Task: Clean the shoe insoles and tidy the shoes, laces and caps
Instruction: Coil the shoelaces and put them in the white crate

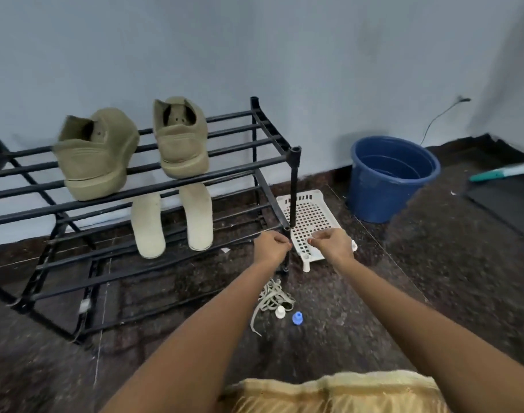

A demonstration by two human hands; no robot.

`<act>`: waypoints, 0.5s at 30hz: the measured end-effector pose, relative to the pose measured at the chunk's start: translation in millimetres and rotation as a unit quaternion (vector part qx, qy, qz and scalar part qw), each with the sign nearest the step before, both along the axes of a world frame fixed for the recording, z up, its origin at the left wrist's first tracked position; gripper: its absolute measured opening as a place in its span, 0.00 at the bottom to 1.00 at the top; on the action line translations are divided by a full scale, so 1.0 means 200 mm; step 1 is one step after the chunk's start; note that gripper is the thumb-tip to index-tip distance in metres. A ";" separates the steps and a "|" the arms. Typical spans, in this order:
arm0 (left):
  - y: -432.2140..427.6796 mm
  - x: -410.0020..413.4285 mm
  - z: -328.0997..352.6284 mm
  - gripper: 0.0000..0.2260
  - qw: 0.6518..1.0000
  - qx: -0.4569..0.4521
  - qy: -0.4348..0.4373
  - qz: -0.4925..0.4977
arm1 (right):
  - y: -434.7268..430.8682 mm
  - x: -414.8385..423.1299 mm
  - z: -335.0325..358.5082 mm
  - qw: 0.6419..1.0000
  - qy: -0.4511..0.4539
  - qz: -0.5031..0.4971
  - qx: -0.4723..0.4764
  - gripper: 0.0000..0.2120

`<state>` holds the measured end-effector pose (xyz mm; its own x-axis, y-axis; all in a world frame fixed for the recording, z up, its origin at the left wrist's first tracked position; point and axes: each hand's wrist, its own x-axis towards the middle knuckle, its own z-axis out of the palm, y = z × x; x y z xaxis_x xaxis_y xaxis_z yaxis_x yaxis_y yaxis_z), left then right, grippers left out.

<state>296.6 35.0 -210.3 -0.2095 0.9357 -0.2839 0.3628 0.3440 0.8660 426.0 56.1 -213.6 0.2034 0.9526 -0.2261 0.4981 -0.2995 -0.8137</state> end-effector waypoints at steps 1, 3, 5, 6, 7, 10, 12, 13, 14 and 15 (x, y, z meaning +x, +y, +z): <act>0.04 0.05 -0.07 0.06 1.000 -0.013 0.003 -0.013 | 0.03 0.04 -0.07 1.000 0.005 -0.015 -0.013 0.07; 0.13 0.13 -0.20 0.08 0.998 -0.046 0.007 -0.033 | 0.09 0.12 -0.21 0.998 0.012 -0.048 -0.035 0.09; 0.21 0.21 -0.34 0.13 0.995 -0.085 0.016 -0.054 | 0.16 0.20 -0.35 0.994 0.018 -0.090 -0.055 0.09; 0.25 0.25 -0.41 0.16 0.993 -0.103 0.019 -0.062 | 0.19 0.24 -0.42 0.991 0.022 -0.113 -0.066 0.09; 0.29 0.28 -0.48 0.18 0.990 -0.119 0.021 -0.067 | 0.22 0.27 -0.49 0.987 0.028 -0.137 -0.077 0.08; 0.38 0.37 -0.64 0.23 0.986 -0.159 0.013 -0.058 | 0.32 0.34 -0.69 0.972 0.050 -0.203 -0.111 0.11; 0.44 0.41 -0.73 0.25 0.983 -0.182 0.001 -0.023 | 0.38 0.36 -0.81 0.957 0.081 -0.246 -0.135 0.15; 0.47 0.42 -0.76 0.24 0.982 -0.187 -0.006 0.000 | 0.40 0.36 -0.85 0.948 0.102 -0.264 -0.147 0.18; 0.49 0.43 -0.80 0.24 0.981 -0.190 -0.014 0.018 | 0.42 0.36 -0.89 0.939 0.124 -0.280 -0.155 0.19; 0.52 0.44 -0.83 0.23 0.980 -0.195 -0.021 0.031 | 0.44 0.35 -0.93 0.931 0.147 -0.291 -0.161 0.20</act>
<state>385.4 138.7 -376.9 -0.2426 0.7407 -0.6265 0.2979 0.6715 0.6785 496.6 144.0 -399.1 0.5486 0.5729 -0.6090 -0.0549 -0.7021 -0.7100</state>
